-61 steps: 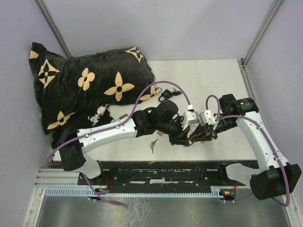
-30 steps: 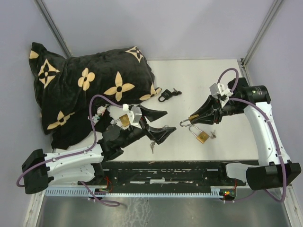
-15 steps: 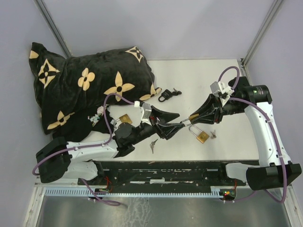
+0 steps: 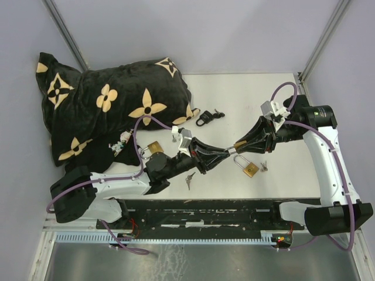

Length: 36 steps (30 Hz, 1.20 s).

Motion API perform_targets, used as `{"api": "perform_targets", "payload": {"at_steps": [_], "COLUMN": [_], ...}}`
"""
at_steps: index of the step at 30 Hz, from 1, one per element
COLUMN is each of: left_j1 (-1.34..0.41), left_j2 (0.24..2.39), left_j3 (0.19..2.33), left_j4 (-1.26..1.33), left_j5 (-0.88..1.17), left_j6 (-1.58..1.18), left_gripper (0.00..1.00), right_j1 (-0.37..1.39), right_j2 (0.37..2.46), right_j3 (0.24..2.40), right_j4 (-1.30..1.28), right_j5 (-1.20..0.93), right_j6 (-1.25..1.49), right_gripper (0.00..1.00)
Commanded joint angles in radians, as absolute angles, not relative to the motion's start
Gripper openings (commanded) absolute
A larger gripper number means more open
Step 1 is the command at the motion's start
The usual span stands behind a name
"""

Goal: Lock with the key
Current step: Lock the lock.

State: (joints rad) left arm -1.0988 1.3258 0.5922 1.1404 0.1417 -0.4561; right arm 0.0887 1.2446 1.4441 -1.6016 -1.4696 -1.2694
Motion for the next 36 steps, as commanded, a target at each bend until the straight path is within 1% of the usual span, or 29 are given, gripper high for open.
{"api": "perform_targets", "payload": {"at_steps": [1,2,3,5,9,13,15,17,21,23,29,31,36], "left_j1": [-1.096,-1.091,-1.085,-1.067,-1.034,-1.005,-0.99,-0.973,-0.963,-0.963,-0.962,-0.962,-0.963], "left_j2": [1.321,1.313,1.301,1.266,1.21,1.183,1.177,1.178,1.21,1.246,1.335,1.355,1.393], "left_j3": [0.631,0.635,0.64,0.652,0.709,0.814,0.863,0.924,1.042,1.107,1.264,1.303,1.369], "left_j4": [1.198,1.175,1.128,1.055,0.832,0.554,0.438,0.294,0.098,0.003,-0.186,-0.22,-0.286], "left_j5": [0.176,0.191,0.197,0.225,0.29,0.375,0.419,0.473,0.542,0.564,0.628,0.64,0.647], "left_j6": [-0.427,-0.415,-0.406,-0.394,-0.353,-0.27,-0.225,-0.176,-0.088,-0.043,0.029,0.043,0.069], "left_gripper": [0.14,0.06,0.04,0.03,0.03,0.03,0.03,0.03,0.03,0.03,0.03,0.03,0.03], "right_j1": [0.083,0.083,0.083,0.083,0.083,0.084,0.084,0.083,0.085,0.087,0.107,0.113,0.15], "right_j2": [1.217,1.216,1.214,1.21,1.2,1.194,1.187,1.18,1.17,1.175,1.206,1.218,1.222], "right_j3": [1.441,1.43,1.422,1.406,1.374,1.379,1.386,1.391,1.387,1.389,1.398,1.392,1.379], "right_j4": [-1.756,-1.754,-1.751,-1.75,-1.75,-1.756,-1.756,-1.746,-1.71,-1.703,-1.66,-1.645,-1.59], "right_j5": [-1.551,-1.551,-1.548,-1.525,-1.483,-1.421,-1.379,-1.333,-1.274,-1.259,-1.195,-1.203,-1.198], "right_j6": [-1.28,-1.283,-1.288,-1.305,-1.333,-1.359,-1.372,-1.374,-1.365,-1.365,-1.344,-1.339,-1.282], "right_gripper": [0.03,0.03,0.04,0.08,0.22,0.44,0.52,0.59,0.68,0.7,0.69,0.65,0.51]}}
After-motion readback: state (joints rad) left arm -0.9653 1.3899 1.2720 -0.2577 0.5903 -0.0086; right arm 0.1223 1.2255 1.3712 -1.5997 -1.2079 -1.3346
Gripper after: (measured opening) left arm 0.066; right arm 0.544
